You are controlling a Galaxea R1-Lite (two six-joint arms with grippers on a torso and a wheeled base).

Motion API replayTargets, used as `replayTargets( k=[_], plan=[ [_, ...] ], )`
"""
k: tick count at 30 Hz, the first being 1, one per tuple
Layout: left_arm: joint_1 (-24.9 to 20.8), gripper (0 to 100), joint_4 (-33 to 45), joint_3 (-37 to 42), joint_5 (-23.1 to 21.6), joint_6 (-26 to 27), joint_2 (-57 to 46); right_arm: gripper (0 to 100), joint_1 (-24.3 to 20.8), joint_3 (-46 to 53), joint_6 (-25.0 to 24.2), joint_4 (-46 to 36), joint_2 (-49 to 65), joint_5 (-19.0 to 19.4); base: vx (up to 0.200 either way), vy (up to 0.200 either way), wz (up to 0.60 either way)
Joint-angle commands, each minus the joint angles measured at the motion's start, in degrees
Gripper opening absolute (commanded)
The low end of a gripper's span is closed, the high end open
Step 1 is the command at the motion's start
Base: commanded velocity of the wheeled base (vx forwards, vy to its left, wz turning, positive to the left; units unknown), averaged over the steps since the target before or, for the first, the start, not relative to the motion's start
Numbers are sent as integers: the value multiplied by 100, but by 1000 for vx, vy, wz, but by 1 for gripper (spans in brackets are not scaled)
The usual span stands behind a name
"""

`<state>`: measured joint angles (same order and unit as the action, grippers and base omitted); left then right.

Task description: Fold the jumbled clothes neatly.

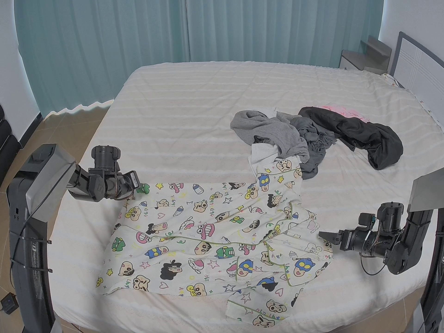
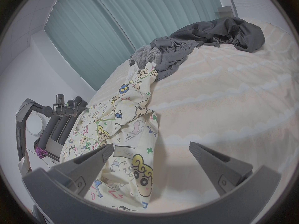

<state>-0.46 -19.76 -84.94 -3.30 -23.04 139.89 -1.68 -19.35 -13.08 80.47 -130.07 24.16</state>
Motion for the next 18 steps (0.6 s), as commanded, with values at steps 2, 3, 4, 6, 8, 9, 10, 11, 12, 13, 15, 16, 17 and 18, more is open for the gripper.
replayTargets(
  k=[2, 3, 4, 6, 8, 9, 10, 11, 12, 13, 15, 16, 17, 18],
  plan=[
    [-6, 0, -204, -303, 260, -139, -5, 100, 1, 10, -2, 4, -9, 1, 0, 0, 0],
    [-6, 0, -212, -321, 269, -139, -5, 100, -8, 10, -2, 4, -9, 1, 0, 0, 0],
    [-6, 0, -186, -470, 322, -139, -5, 100, -8, 10, -2, 4, -9, 1, 0, 0, 0],
    [-6, 0, -177, -646, 401, -139, 3, 100, -8, 10, -2, 4, -9, 1, 0, 0, 0],
    [2, 0, -168, -690, 427, -139, 12, 100, -16, 10, -2, 4, -9, 1, 0, 0, 0],
    [2, 0, -168, -831, 462, -139, 39, 100, -60, 19, -2, 4, -9, 1, 0, 0, 0],
    [20, 0, -160, -919, 471, -139, 83, 100, -60, 27, -2, 4, -9, 1, 0, 0, 0],
    [20, 0, -160, -919, 471, -139, 83, 100, -60, 27, -2, 4, -9, 1, 0, 0, 0],
    [46, 0, -151, -1147, 506, -139, 179, 100, -69, 27, -2, 4, -9, 1, 0, 0, 0],
    [55, 0, -133, -1244, 550, -139, 223, 100, -78, 27, -2, 4, -9, 1, 0, 0, 0],
    [73, 0, -89, -1464, 656, -131, 329, 100, -78, 19, -2, 4, -9, 1, 0, 0, 0],
    [81, 0, -54, -1560, 664, -131, 373, 100, -78, 19, -2, 4, -9, 1, 0, 0, 0],
    [81, 0, -10, -1675, 682, -139, 408, 100, -78, 10, -2, 4, -9, 1, 0, 0, 0],
    [81, 0, 43, -1789, 682, -139, 452, 100, -78, 10, -2, 4, -9, 1, 0, 0, 0]
  ],
)
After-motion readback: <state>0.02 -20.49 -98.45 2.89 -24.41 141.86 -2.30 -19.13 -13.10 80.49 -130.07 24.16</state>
